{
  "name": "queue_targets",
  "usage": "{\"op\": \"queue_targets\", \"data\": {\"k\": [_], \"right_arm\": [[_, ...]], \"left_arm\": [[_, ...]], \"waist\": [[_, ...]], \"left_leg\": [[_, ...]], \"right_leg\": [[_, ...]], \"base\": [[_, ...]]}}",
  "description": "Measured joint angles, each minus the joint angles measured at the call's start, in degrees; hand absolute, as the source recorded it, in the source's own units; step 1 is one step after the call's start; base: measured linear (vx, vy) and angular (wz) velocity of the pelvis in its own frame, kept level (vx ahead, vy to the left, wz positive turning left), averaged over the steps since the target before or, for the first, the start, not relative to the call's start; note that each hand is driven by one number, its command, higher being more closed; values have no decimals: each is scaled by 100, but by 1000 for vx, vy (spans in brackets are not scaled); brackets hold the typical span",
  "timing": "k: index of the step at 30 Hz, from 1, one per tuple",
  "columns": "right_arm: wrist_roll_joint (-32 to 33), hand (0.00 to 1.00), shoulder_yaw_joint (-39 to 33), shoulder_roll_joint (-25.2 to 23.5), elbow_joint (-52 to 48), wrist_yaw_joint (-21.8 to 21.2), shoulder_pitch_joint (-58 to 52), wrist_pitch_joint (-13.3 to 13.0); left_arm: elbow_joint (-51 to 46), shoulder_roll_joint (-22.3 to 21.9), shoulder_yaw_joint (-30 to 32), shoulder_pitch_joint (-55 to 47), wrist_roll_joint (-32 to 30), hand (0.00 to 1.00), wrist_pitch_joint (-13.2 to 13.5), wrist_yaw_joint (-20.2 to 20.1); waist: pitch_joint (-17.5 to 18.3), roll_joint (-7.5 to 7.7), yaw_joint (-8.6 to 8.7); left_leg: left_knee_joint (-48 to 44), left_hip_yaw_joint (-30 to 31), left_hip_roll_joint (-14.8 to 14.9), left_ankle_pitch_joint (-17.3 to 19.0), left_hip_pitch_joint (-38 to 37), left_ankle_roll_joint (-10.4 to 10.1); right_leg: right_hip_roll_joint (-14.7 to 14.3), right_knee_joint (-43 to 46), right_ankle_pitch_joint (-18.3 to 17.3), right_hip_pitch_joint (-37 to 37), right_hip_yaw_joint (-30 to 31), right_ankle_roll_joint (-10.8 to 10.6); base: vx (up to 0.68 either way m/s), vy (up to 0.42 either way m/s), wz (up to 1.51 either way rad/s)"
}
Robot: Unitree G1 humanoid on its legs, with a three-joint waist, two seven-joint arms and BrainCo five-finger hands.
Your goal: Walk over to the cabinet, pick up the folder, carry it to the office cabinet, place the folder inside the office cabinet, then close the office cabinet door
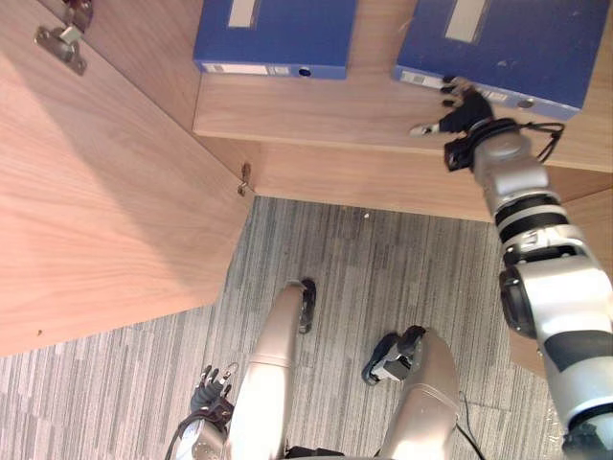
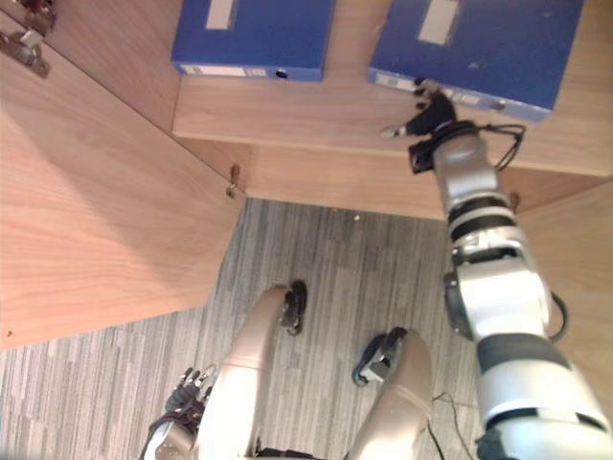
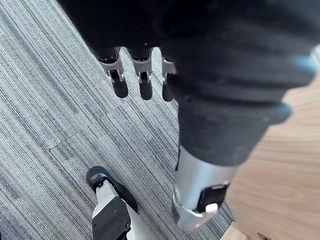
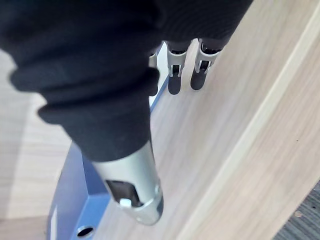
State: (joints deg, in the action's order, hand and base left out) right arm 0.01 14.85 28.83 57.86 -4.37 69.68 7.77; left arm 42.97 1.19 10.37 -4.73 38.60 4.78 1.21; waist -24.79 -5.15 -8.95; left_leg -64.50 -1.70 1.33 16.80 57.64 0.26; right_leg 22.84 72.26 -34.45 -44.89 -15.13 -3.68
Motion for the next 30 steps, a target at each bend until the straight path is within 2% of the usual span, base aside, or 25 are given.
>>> {"op": "queue_targets", "data": {"k": [5,7,12,17,23,24,25,27,30], "right_arm": [[-1099,0,731,-565,-114,-62,-537,-126],[-1660,0,1046,-944,-101,-182,-889,-131],[-2130,0,1223,-1556,293,-512,-1498,-78],[-2189,0,1104,-1974,490,-506,-2115,-22],[-2209,0,172,-2763,598,-386,-3850,-23],[-2147,0,-28,-2879,633,-381,-4152,-26],[-1931,0,-366,-2981,794,-351,-4556,-28],[-1592,0,-919,-2953,819,-286,-4963,-53],[-718,0,-1950,-2894,835,-76,-5548,-148]], "left_arm": [[52,32,-18,0,-35,0,-36,-51],[164,91,-104,5,-60,0,-43,-56],[319,155,-150,12,-111,0,-69,-57],[448,185,-175,27,-218,0,-78,-58],[738,310,-187,24,-710,0,-90,-66],[828,320,-185,34,-800,0,-89,-68],[953,318,-223,43,-983,0,-94,-82],[1086,334,-230,88,-1135,0,-97,-115],[1285,372,-191,104,-1159,0,-115,-138]], "waist": [[127,18,18],[176,32,32],[314,98,18],[351,155,40],[1036,587,75],[1151,621,97],[1329,659,201],[1391,663,312],[1450,700,399]], "left_leg": [[362,-43,69,-29,-521,-47],[579,-66,106,-34,-925,-56],[923,-68,182,-66,-1395,-98],[1713,-87,170,-342,-2178,-125],[3812,-40,144,-1220,-3389,-257],[4196,-12,122,-1394,-3593,-275],[4848,54,59,-1714,-3938,-332],[5416,95,20,-1986,-4289,-343],[5622,63,4,-2053,-4566,-339]], "right_leg": [[-117,-404,93,474,-57,37],[-184,-675,137,877,-101,29],[-302,-1134,264,1408,-255,21],[-417,-2004,616,2239,-509,-21],[-884,-4173,1550,3484,-1019,-37],[-966,-4571,1729,3687,-1088,-48],[-1090,-5212,2024,4015,-1200,-74],[-1208,-5746,2298,4354,-1294,-92],[-1284,-6146,2492,4658,-1263,-125]], "base": [[34,-23,-7],[66,-27,-8],[51,-9,-1],[32,13,5],[86,-25,13],[158,-26,20],[132,-23,19],[84,-25,15],[12,-7,-10]]}}
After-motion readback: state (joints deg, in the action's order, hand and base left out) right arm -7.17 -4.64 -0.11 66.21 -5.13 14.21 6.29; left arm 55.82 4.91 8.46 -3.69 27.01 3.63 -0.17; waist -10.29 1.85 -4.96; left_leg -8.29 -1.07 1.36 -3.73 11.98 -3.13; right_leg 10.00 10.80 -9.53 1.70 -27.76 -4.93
